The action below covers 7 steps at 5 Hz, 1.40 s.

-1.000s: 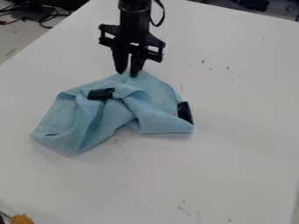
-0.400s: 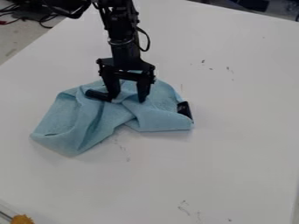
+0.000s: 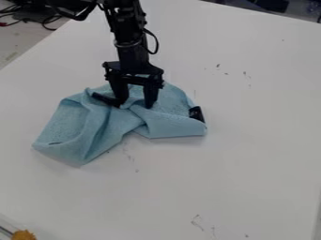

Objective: Unfold the cloth from top left to bottom right

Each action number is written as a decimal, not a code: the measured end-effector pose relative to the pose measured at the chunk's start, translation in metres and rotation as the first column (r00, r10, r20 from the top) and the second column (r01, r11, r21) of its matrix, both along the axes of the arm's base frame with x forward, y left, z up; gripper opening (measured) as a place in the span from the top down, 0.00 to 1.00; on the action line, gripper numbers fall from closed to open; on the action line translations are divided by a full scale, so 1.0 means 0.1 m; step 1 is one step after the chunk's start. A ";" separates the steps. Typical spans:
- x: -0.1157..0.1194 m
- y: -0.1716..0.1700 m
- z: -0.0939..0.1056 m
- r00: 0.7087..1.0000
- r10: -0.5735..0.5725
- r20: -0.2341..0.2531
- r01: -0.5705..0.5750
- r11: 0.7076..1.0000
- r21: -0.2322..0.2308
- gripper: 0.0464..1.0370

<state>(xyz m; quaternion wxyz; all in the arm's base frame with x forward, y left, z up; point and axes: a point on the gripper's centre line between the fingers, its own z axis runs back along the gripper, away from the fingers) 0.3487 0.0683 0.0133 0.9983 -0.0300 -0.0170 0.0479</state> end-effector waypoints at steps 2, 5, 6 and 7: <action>-0.01 0.03 0.02 1.000 0.013 -0.020 -0.013 1.000 0.013 0.73; 0.07 -0.05 0.46 0.999 0.022 -0.027 -0.017 0.987 0.163 0.99; 0.04 -0.15 0.66 0.999 0.045 -0.009 -0.042 0.978 0.206 0.99; -0.08 -0.35 0.89 0.994 0.106 0.003 -0.103 0.962 0.253 0.99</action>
